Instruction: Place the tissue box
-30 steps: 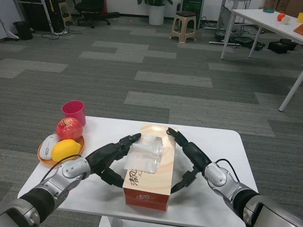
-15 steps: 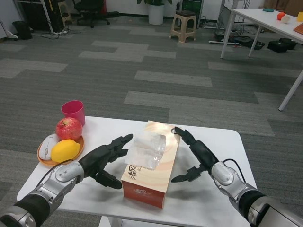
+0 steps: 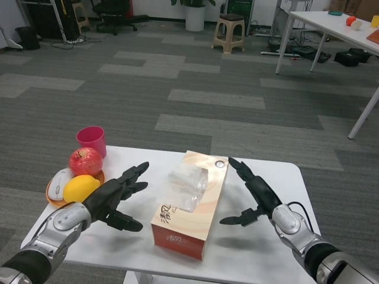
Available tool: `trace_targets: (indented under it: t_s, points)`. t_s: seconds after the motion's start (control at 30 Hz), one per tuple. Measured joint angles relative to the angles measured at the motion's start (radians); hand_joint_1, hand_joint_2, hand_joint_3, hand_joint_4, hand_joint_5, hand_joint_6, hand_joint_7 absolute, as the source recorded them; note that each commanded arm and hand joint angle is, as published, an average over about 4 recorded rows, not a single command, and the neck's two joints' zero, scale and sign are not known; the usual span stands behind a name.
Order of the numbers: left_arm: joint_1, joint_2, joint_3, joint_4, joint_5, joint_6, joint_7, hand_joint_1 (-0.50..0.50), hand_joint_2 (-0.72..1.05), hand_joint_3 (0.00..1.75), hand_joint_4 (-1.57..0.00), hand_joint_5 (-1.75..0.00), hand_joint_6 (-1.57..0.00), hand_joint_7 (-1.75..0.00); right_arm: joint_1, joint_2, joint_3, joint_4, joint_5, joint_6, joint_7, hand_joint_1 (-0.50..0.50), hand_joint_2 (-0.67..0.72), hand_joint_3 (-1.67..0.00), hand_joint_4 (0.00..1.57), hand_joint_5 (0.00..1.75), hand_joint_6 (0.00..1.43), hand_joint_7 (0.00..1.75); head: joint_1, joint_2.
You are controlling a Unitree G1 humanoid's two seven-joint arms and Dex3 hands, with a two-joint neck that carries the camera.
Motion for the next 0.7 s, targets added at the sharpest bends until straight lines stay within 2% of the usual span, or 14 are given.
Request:
trace_targets:
  t_s: [0.1,0.3,0.4,0.5,0.57,0.7]
  points:
    - [0.001,0.0,0.001,0.0,0.0,0.0,0.0,0.5,0.69,0.07,0.0,-0.51,0.0,0.0,0.001,0.0,0.0,-0.02,-0.001,0.0,0.0,-0.46,-0.29,-0.48,0.0,0.0,0.0,0.07,0.001,0.0]
    - [0.011,-0.001,0.05,-0.014,0.0,0.0,-0.001,0.5,0.69,0.0,0.0,-0.51,0.0,0.0,0.007,0.0,-0.03,-0.066,-0.004,0.0,0.007,-0.46,-0.3,-0.48,0.0,0.0,0.0,0.07,0.004,0.002]
    - [0.03,-0.001,0.1,-0.044,0.0,0.001,-0.003,0.5,0.69,0.04,0.0,-0.51,0.0,0.0,0.021,-0.003,-0.071,-0.094,-0.006,0.0,0.011,-0.46,-0.35,-0.48,0.0,0.0,0.0,0.07,0.006,0.003]
    - [0.055,-0.002,0.16,-0.083,0.0,0.001,-0.004,0.5,0.69,0.02,0.0,-0.51,0.0,0.0,0.041,-0.012,-0.123,-0.13,-0.009,0.001,0.016,-0.46,-0.35,-0.48,0.0,0.0,0.0,0.07,0.005,0.001]
    - [0.07,-0.001,0.205,-0.112,0.0,0.002,-0.003,0.5,0.69,0.07,0.0,-0.51,0.0,0.0,0.056,-0.02,-0.161,-0.157,-0.011,0.001,0.018,-0.46,-0.35,-0.48,0.0,0.0,0.0,0.07,0.004,0.0]
    - [0.095,-0.002,0.281,-0.177,-0.008,0.002,-0.002,0.5,0.69,0.02,0.0,-0.51,0.0,0.0,0.084,-0.029,-0.238,-0.214,-0.012,0.001,0.02,-0.46,-0.35,-0.48,0.0,0.0,0.0,0.07,0.003,-0.002]
